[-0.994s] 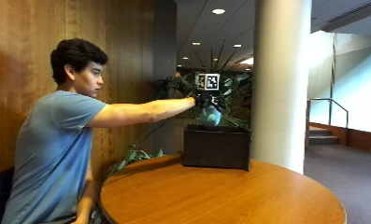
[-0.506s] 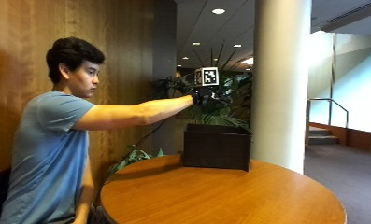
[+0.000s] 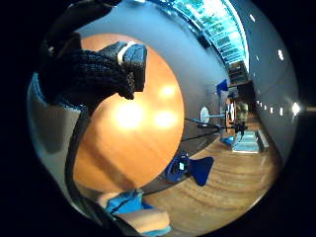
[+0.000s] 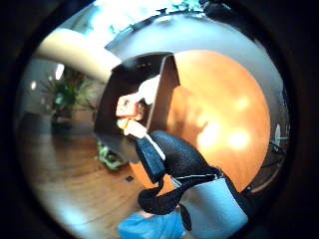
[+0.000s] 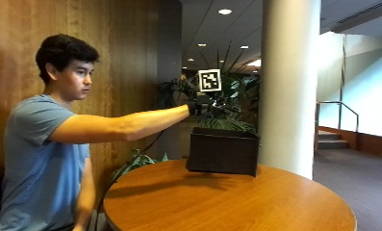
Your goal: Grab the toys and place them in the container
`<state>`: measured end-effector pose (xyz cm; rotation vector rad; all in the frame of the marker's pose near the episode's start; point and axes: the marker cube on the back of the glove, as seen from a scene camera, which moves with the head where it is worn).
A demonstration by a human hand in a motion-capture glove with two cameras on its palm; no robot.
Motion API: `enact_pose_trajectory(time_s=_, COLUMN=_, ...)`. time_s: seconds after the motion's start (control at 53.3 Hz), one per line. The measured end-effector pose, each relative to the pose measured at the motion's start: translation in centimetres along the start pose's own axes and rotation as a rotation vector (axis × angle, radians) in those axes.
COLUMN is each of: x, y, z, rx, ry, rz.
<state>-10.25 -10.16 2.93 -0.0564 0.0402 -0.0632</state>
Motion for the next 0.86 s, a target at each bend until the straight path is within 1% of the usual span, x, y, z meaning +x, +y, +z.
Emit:
enact_pose_trajectory(time_s=0.094, x=2.8, y=1.1, z=0.7, rx=0.003, ry=0.028, rz=0.039)
enact_pose_trajectory(time_s=0.188, x=4.1, y=1.8, z=0.9, rx=0.005, ry=-0.037, rz=0.130)
enact_pose_trajectory(time_s=0.263, x=6.4, y=3.1, z=1.6, rx=0.002, ry=0.011, rz=0.114)
enact_pose_trajectory(time_s=0.375, x=7.9, y=4.2, z=2.0, rx=0.001, ry=-0.025, rz=0.094)
enact_pose_trajectory(time_s=0.45, x=8.3, y=4.7, z=1.8, rx=0.004, ry=-0.090, rz=0.151)
enact_pose_trajectory(time_s=0.488, x=8.3, y=4.9, z=1.7, rx=0.008, ry=-0.140, rz=0.151)
enact_pose_trajectory(time_s=0.563, x=8.4, y=5.2, z=1.7, rx=0.012, ry=-0.157, rz=0.159)
enact_pose_trajectory(time_s=0.675, x=9.7, y=6.3, z=2.6, rx=0.009, ry=-0.041, rz=0.113)
enact_pose_trajectory(time_s=0.75, x=10.2, y=6.6, z=3.0, rx=0.000, ry=-0.025, rz=0.152)
enact_pose_trajectory(time_s=0.863, x=10.1, y=7.4, z=3.0, rx=-0.001, ry=-0.084, rz=0.029)
